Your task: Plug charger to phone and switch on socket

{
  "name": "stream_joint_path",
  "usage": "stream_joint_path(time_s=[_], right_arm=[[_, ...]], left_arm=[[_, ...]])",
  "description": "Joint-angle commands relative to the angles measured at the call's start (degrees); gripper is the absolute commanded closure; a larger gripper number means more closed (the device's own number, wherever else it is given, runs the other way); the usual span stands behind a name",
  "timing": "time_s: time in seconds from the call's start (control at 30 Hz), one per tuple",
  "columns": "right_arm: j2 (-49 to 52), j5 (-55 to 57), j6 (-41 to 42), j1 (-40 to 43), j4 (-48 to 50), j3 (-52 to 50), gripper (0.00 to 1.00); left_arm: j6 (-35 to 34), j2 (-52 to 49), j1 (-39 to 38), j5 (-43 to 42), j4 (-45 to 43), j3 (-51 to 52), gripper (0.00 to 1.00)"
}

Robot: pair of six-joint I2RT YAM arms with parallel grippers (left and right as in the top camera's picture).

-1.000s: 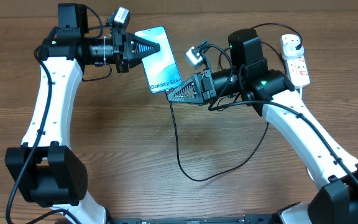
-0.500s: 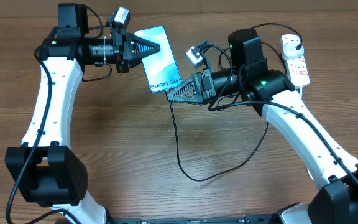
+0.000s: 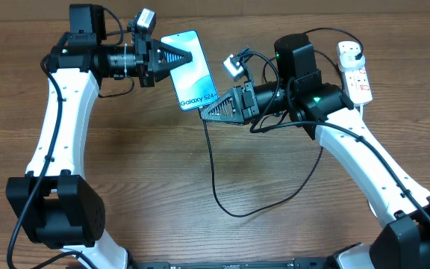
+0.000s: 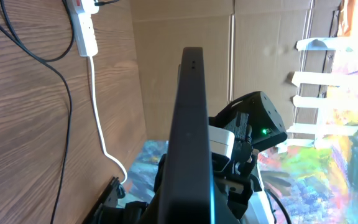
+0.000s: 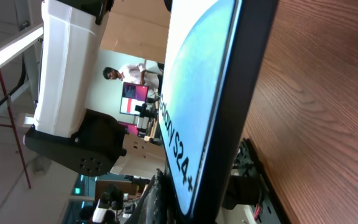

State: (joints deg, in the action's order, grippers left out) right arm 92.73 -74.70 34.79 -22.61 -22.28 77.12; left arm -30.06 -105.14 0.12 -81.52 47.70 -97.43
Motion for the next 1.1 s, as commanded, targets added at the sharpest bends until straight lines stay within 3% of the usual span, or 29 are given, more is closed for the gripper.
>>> stream_joint_path(time_s=[0.0, 1.07], right_arm=[[-0.98, 6.82, -0.24, 0.55, 2.54, 1.22, 0.96], [-0.98, 7.82, 1.07, 0.55, 3.87, 1.22, 0.96]], left_arm=[[1.6, 0.52, -2.78, -5.6, 1.16, -0.22, 0.96], [1.79, 0.52, -2.78, -5.6, 1.38, -0.22, 0.96]])
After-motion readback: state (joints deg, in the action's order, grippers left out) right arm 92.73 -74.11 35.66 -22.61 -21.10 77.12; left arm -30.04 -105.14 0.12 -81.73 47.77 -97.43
